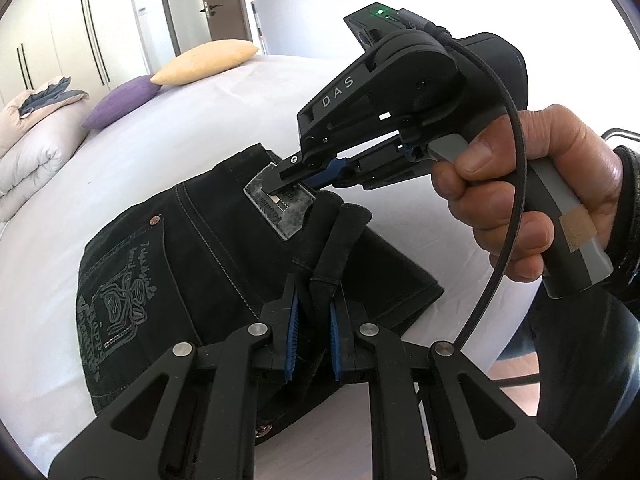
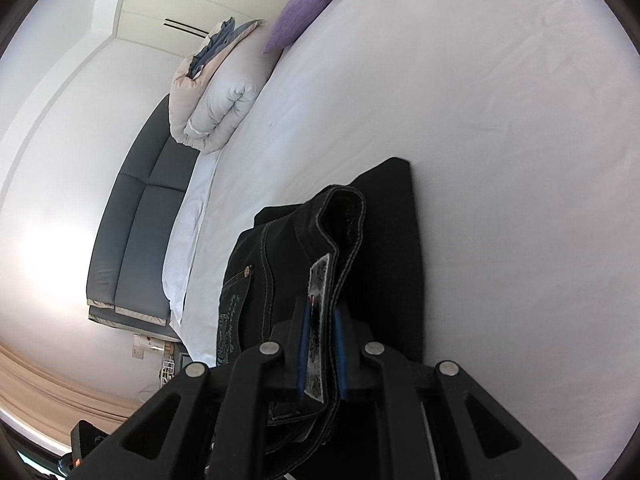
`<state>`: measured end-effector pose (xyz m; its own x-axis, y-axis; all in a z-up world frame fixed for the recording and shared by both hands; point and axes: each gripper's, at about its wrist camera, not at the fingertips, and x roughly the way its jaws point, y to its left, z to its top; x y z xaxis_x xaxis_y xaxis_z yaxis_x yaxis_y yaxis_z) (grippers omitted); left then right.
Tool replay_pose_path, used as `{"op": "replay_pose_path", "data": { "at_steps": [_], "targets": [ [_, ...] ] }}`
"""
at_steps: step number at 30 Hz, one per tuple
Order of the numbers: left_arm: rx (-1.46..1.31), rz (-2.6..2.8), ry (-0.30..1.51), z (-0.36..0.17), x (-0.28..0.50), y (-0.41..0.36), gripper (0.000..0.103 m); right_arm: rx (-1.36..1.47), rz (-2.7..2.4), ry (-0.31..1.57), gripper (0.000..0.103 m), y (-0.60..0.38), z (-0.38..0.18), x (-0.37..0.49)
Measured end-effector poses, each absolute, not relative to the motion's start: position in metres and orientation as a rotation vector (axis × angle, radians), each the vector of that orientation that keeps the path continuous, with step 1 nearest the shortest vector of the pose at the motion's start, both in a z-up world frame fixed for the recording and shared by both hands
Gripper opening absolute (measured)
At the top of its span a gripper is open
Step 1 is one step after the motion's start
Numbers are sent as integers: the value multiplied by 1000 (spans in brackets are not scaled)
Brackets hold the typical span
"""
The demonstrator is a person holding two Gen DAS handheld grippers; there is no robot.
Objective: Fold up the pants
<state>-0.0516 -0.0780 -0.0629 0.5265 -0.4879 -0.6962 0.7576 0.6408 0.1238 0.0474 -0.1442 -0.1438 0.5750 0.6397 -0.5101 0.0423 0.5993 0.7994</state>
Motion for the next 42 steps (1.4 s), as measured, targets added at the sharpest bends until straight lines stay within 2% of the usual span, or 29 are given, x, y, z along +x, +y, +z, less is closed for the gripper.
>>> {"op": "replay_pose_path", "data": {
  "at_steps": [20, 25, 30, 32, 36, 42],
  "targets": [
    [487, -820, 693, -69, -28, -51, 12, 911, 378, 885, 12, -161, -158, 30],
    [430, -836, 733, -72, -15, -43, 15, 992, 436, 858, 12, -171, -183, 27],
    [298, -907, 775, -51, -9, -4, 17, 1013, 451, 830, 12, -175, -184, 24],
    [245, -912, 779, -42, -3, 19, 17, 1019, 433, 829, 12, -179, -182, 20],
    [174, -872, 778, -34, 27, 56, 17, 975, 327, 824, 20, -187, -165, 1],
    [116, -831, 822, -29, 116, 81, 17, 857, 435, 829, 17, -147, -118, -10]
  ]
}}
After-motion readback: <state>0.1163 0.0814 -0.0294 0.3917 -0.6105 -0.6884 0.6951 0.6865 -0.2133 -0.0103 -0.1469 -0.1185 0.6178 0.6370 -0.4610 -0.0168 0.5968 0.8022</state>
